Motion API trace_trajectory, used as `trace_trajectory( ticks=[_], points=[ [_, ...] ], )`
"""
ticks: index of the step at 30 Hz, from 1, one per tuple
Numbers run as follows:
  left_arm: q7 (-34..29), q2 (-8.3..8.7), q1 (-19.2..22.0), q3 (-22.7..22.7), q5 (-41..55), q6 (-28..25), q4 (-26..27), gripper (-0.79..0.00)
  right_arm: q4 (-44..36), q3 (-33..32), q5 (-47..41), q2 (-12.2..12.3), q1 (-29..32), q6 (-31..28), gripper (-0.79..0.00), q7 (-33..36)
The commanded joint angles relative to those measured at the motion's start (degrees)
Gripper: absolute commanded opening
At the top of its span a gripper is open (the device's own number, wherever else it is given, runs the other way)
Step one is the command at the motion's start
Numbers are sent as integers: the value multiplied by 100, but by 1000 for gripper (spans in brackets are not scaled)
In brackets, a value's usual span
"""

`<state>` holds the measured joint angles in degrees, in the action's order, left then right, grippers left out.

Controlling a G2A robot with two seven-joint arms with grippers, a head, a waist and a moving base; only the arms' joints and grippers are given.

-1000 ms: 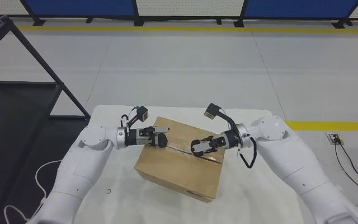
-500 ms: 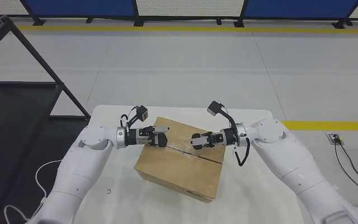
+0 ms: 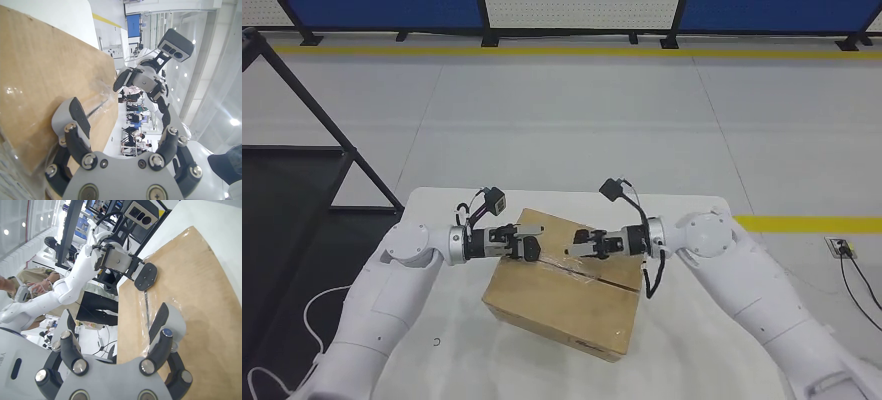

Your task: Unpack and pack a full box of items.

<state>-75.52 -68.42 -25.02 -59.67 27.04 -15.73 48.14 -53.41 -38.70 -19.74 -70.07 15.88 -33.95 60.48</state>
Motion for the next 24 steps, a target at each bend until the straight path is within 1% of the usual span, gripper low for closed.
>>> trace_trajectory(
  ticks=[1,9,12,16,19,22,24],
  points=[
    [3,3,-4,-11,5,-7,3,0,230,117,123,-110,-113,-143,0,-183],
    [-21,28,-48,-71,38,-7,36,0,1274,434,360,-514,-568,-388,0,-531],
    [-5,31,-61,-74,32,6,65,0,1609,529,358,-654,-673,-417,0,-497],
    [-10,38,-66,-84,20,15,76,0,1967,630,285,-820,-773,-494,0,-227],
    [-23,48,-60,-101,6,24,62,0,2147,666,118,-915,-815,-683,0,217],
    [-59,63,-40,-133,-2,24,17,0,2145,707,-61,-957,-835,-611,0,376],
    [-79,68,-18,-145,-4,15,-22,0,2015,739,-223,-930,-815,-555,0,432]
  ],
)
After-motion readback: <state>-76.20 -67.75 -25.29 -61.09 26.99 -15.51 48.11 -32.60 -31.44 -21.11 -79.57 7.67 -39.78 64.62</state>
